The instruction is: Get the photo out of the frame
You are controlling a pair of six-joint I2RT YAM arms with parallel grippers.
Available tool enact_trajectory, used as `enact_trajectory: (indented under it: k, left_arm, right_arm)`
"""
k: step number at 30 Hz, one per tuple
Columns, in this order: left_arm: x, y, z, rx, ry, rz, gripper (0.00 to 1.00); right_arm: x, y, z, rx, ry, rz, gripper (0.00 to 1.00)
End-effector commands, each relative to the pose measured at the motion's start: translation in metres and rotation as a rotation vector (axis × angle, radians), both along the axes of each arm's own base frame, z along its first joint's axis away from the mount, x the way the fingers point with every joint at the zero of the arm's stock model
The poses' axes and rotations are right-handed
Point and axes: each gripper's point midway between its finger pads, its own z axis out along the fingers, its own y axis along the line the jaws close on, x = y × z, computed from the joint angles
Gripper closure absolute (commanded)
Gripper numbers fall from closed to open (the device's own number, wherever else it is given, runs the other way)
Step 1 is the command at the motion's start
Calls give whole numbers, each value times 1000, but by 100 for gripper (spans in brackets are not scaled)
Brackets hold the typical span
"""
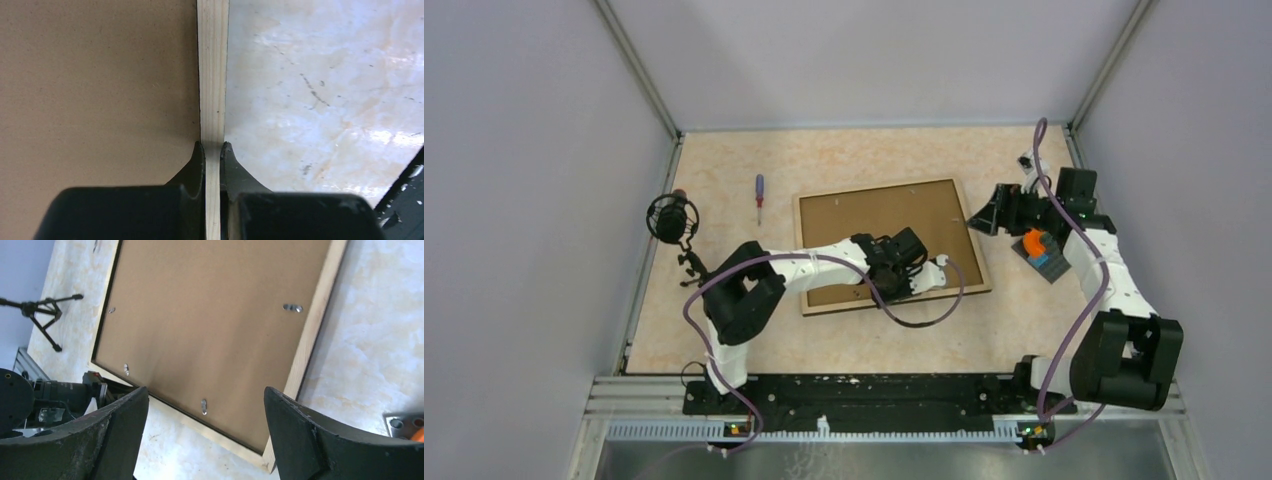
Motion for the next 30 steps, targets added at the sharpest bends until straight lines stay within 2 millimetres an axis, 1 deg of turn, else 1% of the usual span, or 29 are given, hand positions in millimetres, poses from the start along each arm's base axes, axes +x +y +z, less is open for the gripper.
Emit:
enact_trajectory:
  k: [1, 5, 8, 12, 14, 26, 30]
  left_arm:
    - [30, -25, 29, -112, -50, 17, 100]
    - [36, -22, 31, -122, -32, 23, 100]
    - [38, -20, 35, -132, -27, 25, 100]
    - [42, -19, 47, -168, -35, 33, 100]
    - [43, -20, 53, -183, -42, 33, 100]
    - [45, -24, 71, -241, -38, 35, 100]
    - [44, -26, 77, -264, -38, 32, 100]
  right_arm:
    - [11, -18, -4, 78, 61, -101, 16]
    - [12, -36, -24, 141, 165, -146, 16]
    - [9, -39, -46, 149, 248, -142, 18]
    - [9, -41, -65, 154, 302, -165, 18]
    - [8, -40, -71, 167, 326, -165, 18]
    - [3, -38, -104, 208, 453, -187, 20]
    - [1, -32, -107, 254, 478, -170, 20]
